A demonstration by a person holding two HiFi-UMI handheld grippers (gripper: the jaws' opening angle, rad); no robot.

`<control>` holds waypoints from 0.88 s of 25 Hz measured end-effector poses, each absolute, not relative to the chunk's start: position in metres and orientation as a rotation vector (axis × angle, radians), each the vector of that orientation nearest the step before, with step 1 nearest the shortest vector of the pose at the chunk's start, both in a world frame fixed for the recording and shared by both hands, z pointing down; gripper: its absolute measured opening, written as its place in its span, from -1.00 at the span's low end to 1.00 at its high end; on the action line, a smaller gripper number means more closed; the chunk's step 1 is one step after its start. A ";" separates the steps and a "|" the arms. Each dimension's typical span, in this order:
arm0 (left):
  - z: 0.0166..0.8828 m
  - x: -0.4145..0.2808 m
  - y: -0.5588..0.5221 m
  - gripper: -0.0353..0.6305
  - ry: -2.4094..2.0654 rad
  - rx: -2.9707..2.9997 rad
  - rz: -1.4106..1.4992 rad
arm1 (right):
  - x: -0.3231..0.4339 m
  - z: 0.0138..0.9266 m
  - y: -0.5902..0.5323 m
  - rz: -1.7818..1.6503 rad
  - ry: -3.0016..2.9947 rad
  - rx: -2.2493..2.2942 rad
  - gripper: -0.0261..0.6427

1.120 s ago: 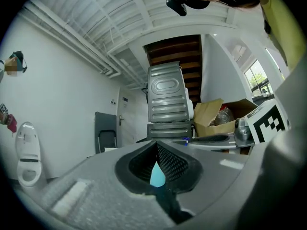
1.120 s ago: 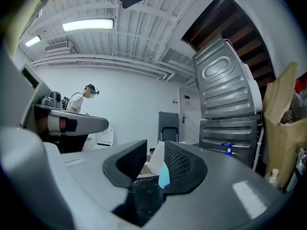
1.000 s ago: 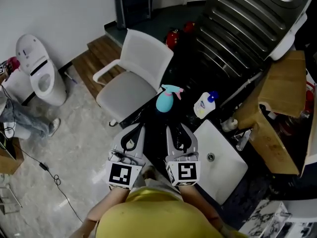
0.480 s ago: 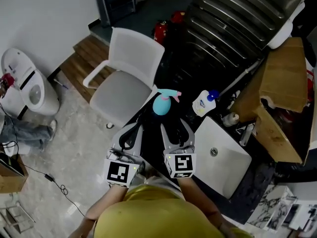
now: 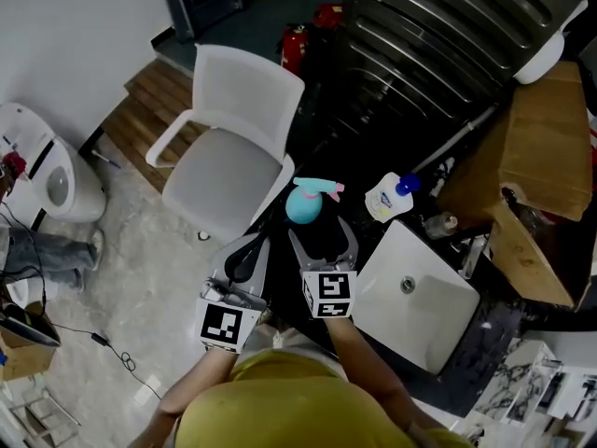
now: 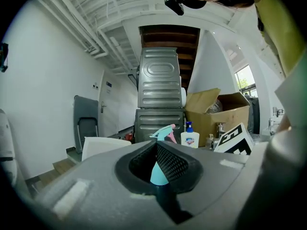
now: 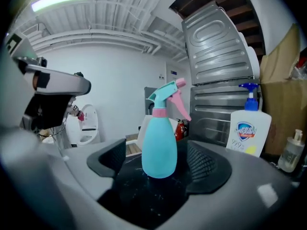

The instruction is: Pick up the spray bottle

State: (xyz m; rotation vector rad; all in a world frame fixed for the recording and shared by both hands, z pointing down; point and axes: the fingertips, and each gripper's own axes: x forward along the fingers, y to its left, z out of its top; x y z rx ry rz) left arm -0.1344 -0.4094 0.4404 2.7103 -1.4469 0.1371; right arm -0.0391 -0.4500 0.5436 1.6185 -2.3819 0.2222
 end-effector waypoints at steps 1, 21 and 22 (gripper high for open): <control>0.442 -0.132 -0.412 -0.89 -1.436 2.713 0.141 | -0.039 0.549 -0.454 0.234 -2.375 1.616 0.22; 0.459 -0.150 -0.424 -0.89 -1.462 2.642 0.210 | -0.053 0.583 -0.519 0.289 -2.308 1.597 0.35; 0.459 -0.151 -0.424 -0.89 -1.463 2.640 0.212 | -0.053 0.583 -0.520 0.283 -2.308 1.597 0.32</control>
